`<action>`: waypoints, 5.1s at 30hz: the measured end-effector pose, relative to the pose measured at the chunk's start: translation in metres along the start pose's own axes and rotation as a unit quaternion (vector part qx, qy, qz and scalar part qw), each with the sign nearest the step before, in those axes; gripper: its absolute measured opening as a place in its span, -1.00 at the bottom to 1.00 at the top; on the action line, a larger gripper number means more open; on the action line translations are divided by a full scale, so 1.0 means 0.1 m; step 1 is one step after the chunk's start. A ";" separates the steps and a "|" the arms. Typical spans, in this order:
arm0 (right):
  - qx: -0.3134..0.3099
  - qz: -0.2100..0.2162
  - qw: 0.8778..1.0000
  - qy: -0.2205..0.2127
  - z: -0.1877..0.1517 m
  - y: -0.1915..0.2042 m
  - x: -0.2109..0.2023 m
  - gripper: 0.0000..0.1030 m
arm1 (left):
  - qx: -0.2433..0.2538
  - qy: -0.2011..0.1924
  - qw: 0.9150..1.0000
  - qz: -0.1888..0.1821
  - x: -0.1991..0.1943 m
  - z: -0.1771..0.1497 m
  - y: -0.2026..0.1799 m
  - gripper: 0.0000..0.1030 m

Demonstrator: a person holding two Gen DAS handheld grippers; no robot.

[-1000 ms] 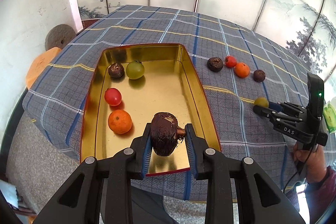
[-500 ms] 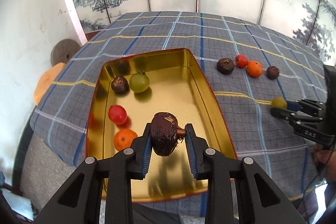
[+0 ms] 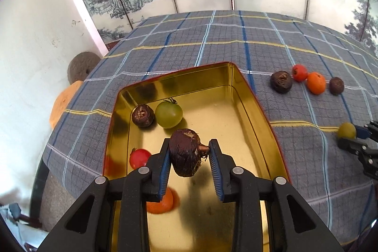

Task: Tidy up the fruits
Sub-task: 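Lower the brown dried fruit into the tin and open the left gripper, then carry the green lime into the tin and open the right gripper, then grasp another brown dried fruit with the left gripper while the right gripper moves to the mandarin, then grasp the mandarin with the right gripper while the left gripper carries the dried fruit toward the tin, then lower the brown dried fruit into the tin and open the left gripper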

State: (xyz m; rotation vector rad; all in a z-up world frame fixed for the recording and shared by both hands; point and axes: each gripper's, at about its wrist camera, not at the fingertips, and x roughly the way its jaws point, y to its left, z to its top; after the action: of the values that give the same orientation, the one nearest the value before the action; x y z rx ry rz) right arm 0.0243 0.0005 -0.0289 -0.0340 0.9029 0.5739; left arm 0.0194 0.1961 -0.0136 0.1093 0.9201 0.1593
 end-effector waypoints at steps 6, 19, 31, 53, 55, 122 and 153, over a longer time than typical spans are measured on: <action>0.000 0.000 1.000 0.000 0.00 0.00 -0.01 -0.35 | -0.012 -0.016 1.000 0.004 -0.09 0.00 0.03 0.14; 0.000 0.013 1.000 -0.007 0.01 0.02 -0.05 -0.35 | -0.132 -0.041 0.990 -0.009 -0.70 -0.74 0.63 0.36; -0.047 0.130 0.990 -0.033 0.44 0.87 -0.32 -0.35 | -0.116 -0.055 0.991 0.027 -1.02 -0.99 0.59 0.36; -0.088 0.134 0.987 -0.025 0.58 1.47 0.11 0.33 | -0.093 -0.037 0.995 -0.010 -1.05 -1.13 0.55 0.38; -0.091 0.097 0.991 -0.033 0.46 1.27 -0.04 0.36 | -0.076 -0.037 0.996 -0.024 -1.06 -1.10 0.47 0.38; -0.140 0.014 0.988 0.057 0.89 -0.31 0.59 -0.28 | 0.002 -0.005 0.978 -0.208 -0.94 -0.19 -0.47 -0.36; -0.076 0.029 0.996 0.027 -0.01 0.31 0.03 -0.29 | -0.067 -0.010 0.986 -0.151 -0.66 -0.58 0.16 -0.36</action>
State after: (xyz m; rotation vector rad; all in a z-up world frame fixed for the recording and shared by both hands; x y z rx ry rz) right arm 0.0097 0.0280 -0.0250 -0.1611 0.9133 0.6976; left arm -0.0676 0.2011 0.0062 -0.1529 0.8931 -0.0625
